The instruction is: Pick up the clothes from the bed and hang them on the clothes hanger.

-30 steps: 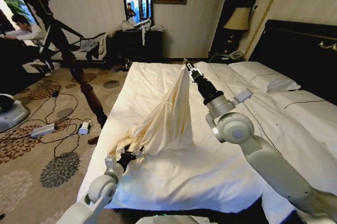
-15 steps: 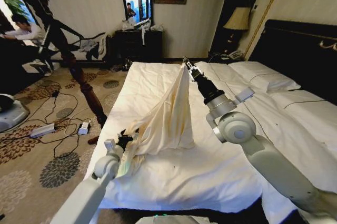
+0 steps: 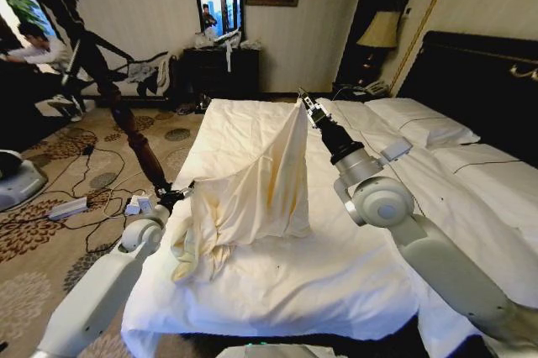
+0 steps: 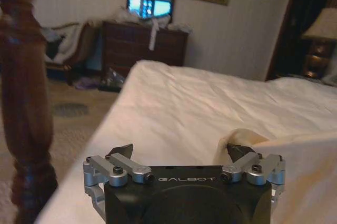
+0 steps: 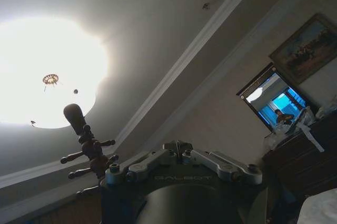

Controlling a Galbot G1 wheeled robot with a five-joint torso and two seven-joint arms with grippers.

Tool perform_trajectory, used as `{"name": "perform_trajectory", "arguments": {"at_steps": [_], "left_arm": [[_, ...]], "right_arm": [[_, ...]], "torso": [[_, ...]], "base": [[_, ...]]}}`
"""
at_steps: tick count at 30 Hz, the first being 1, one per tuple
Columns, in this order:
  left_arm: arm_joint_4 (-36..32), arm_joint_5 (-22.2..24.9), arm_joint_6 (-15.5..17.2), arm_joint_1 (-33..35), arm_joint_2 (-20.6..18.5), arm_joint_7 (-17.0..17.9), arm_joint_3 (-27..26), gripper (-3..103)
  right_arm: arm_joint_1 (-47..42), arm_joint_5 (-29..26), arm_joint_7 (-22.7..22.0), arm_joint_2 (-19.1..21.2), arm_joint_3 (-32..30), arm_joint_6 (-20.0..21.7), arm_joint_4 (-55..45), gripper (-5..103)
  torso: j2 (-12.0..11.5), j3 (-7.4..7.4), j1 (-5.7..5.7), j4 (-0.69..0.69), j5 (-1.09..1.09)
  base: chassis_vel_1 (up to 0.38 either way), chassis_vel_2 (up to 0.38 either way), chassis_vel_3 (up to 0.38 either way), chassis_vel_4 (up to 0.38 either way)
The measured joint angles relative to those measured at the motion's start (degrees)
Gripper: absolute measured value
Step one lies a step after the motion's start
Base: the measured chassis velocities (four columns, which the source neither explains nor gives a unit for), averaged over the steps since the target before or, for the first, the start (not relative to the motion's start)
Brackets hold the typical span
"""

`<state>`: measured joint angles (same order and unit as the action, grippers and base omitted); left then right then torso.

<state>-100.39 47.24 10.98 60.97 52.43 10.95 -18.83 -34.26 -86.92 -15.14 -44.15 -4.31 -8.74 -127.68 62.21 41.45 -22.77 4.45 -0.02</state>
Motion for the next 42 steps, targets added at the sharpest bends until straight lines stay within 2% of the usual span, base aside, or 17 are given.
{"name": "perform_trajectory", "arguments": {"at_steps": [1,7,15,20,22,23,28,32,33,34,37,40,41,42], "left_arm": [[-1.72,-1.06,0.0,2.29,1.24,-0.03,-0.2,99],[-3.63,-3.38,-0.02,5.86,3.73,-0.22,0.15,100],[-2.29,-2.77,0.52,4.1,2.63,-0.33,1.2,100],[-1.01,0.45,1.61,1.83,1.67,-2.07,2.08,100],[0.4,4.59,3.73,-0.51,0.55,-4.76,2.74,100],[0.4,4.59,3.73,-0.51,0.55,-4.76,2.74,100],[4.75,10.04,7.53,-4.86,-2.38,-14.25,4.56,100],[6.28,10.11,7.77,-6.53,-2.59,-16.11,5.82,103],[7.48,9.81,7.81,-8.06,-2.6,-16.96,7.21,98],[7.79,9.55,7.81,-8.5,-2.55,-17.15,7.68,98],[9.08,8.27,7.79,-10.05,-2.02,-17.76,9.75,84],[9.13,7.95,7.75,-10.15,-1.91,-17.94,10.12,78],[9.09,7.36,7.54,-10.04,-1.84,-18.03,10.34,67],[9.0,6.98,7.28,-9.81,-1.83,-18.04,10.34,67]], "right_arm": [[-0.17,0.0,-0.01,0.25,-0.18,-0.01,-0.16,0],[-0.79,0.07,-0.01,0.79,-0.41,-0.08,-0.71,0],[-1.12,0.22,-0.06,0.82,-0.37,-0.11,-1.2,0],[-0.66,0.24,-0.03,0.54,0.18,-0.11,-1.06,0],[0.12,0.23,0.11,-0.01,0.86,-0.12,-0.8,0],[0.12,0.23,0.11,-0.01,0.86,-0.12,-0.8,0],[1.2,0.21,0.83,-0.97,2.05,-0.12,-0.8,0],[1.22,0.23,1.06,-0.86,2.1,-0.11,-1.03,0],[1.21,0.24,1.18,-0.72,2.1,-0.09,-1.26,0],[1.2,0.25,1.2,-0.68,2.09,-0.09,-1.31,0],[1.09,0.26,1.24,-0.56,1.9,-0.08,-1.56,0],[1.01,0.27,1.24,-0.45,1.8,-0.07,-1.6,0],[0.91,0.27,1.24,-0.33,1.62,-0.08,-1.6,0],[0.83,0.27,1.24,-0.27,1.5,-0.08,-1.6,0]], "torso": [[0.0,0.0,0.0,0.0,0.02],[0.0,0.0,0.01,0.0,0.01],[0.0,0.0,0.01,0.01,0.02],[0.0,0.0,0.01,0.0,0.02],[0.01,0.0,0.01,0.03,0.01],[0.01,0.0,0.01,0.03,0.01],[0.0,0.0,0.01,-0.02,0.02],[0.0,0.0,0.01,0.01,0.01],[0.0,0.0,0.0,0.02,0.02],[0.0,0.0,0.0,0.02,0.02],[0.01,0.0,0.01,0.01,0.01],[0.0,0.0,0.01,0.01,0.01],[0.0,0.0,0.0,0.01,0.02],[0.0,0.0,0.0,0.01,0.02]], "base": [[0.0,0.0,0.0,0.0],[0.0,0.0,0.0,0.0],[0.0,0.0,0.0,0.0],[0.0,0.0,0.0,0.0],[0.0,0.0,0.0,0.0],[0.0,0.0,0.0,0.0],[0.0,0.0,0.0,0.0],[0.0,0.0,0.0,0.0],[0.0,0.0,0.0,0.0],[0.0,0.0,0.0,0.0],[0.0,0.0,0.0,0.0],[0.0,0.0,0.0,0.0],[0.0,0.0,0.0,0.0],[0.0,0.0,0.0,0.0]]}}
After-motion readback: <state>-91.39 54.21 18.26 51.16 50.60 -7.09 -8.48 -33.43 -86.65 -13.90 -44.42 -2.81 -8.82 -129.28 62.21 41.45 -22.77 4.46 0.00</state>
